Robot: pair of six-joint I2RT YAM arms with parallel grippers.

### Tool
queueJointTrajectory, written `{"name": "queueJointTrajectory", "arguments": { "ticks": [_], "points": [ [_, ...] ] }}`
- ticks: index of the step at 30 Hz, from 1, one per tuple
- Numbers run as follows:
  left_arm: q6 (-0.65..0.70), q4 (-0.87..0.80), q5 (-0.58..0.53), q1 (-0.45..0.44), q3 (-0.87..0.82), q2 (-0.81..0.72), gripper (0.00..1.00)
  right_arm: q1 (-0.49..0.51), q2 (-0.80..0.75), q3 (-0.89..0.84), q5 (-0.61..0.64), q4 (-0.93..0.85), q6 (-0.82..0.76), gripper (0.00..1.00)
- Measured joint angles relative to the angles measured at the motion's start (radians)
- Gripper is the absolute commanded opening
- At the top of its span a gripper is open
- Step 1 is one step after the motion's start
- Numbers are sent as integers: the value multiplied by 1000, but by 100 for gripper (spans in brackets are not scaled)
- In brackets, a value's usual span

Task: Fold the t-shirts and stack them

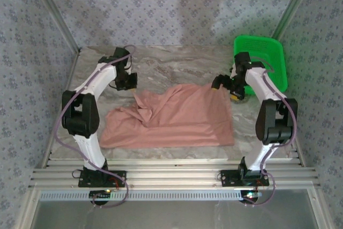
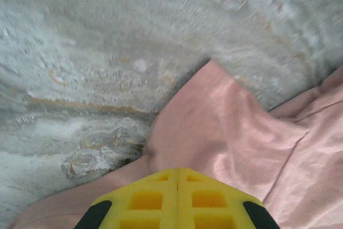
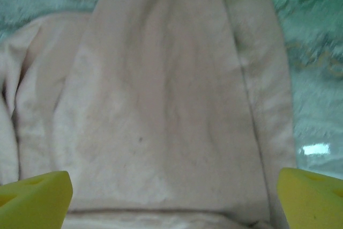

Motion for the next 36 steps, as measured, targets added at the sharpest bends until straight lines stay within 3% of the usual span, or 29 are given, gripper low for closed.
{"name": "queueJointTrajectory", "arguments": {
  "ticks": [8,18,21,26,31,36],
  "points": [
    [32,-26,3,34,62,-42,0,35,219,217,94,-18,2,91],
    [65,-46,18,177,74,-127,0,127,425,489,228,-84,23,73],
    [80,-48,43,187,74,-160,0,134,483,547,263,-113,32,66],
    [102,-48,64,181,60,-193,0,142,545,603,348,-166,44,63],
    [112,-52,63,223,14,-222,0,145,570,619,408,-185,45,44],
    [117,-56,63,284,0,-245,0,150,578,618,436,-185,48,14]
  ]
}}
